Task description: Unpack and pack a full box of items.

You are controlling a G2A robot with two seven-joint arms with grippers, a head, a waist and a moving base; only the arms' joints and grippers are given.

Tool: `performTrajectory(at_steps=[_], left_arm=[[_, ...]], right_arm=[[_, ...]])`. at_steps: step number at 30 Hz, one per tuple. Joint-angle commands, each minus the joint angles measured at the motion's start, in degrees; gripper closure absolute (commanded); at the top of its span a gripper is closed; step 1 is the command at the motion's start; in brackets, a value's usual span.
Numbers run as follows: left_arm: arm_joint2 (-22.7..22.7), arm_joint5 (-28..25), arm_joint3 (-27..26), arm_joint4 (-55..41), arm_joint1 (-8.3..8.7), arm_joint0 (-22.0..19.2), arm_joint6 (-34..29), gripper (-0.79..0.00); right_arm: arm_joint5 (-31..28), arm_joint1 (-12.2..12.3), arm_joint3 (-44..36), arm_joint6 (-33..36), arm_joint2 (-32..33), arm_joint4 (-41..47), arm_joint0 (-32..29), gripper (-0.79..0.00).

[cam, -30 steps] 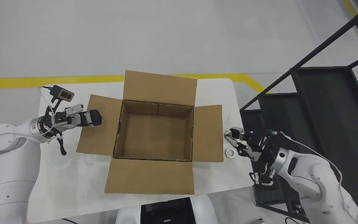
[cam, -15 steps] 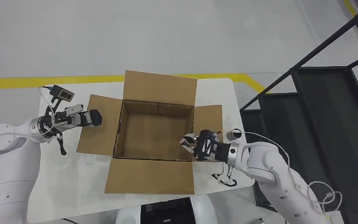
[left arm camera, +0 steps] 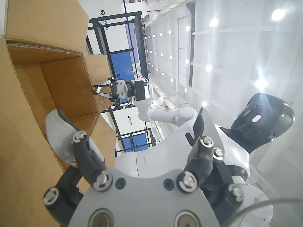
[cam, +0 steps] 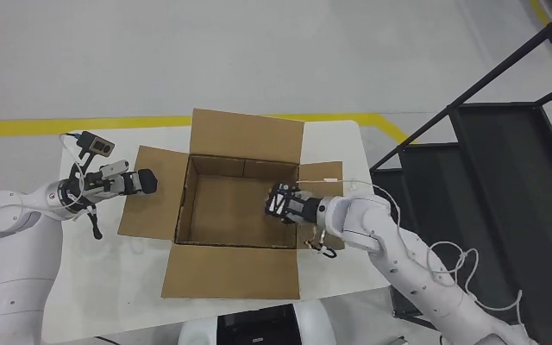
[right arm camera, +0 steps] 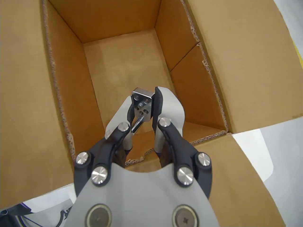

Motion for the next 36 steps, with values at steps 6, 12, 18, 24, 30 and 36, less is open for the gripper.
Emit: performTrajectory(at_steps=[6,12,18,24,30,36], left_arm=[[0.00,0.00,0.00,0.00,0.00,0.00,0.00,-0.785],[0.00,0.00,0.00,0.00,0.00,0.00,0.00,-0.785],[0.00,0.00,0.00,0.00,0.00,0.00,0.00,-0.785],[0.00,0.00,0.00,0.00,0.00,0.00,0.00,-0.785],[0.00,0.00,0.00,0.00,0.00,0.00,0.00,-0.785],[0.00,0.00,0.00,0.00,0.00,0.00,0.00,-0.785]], right_arm=[[4.11,-1.86,3.61,5.65,-7.91,-3.54,3.47,0.000],[8.33,-3.32,6.69,6.73,-10.54,-2.61,5.88,-0.332],[8.42,-3.76,6.81,7.80,-10.47,-1.41,6.66,-0.785],[3.06,-2.72,1.59,6.86,-6.58,1.45,4.21,-0.785],[-6.14,0.27,-8.10,-2.18,9.23,12.27,-5.02,-0.785],[-11.50,2.45,-12.64,-11.63,28.76,18.87,-18.05,-0.785]])
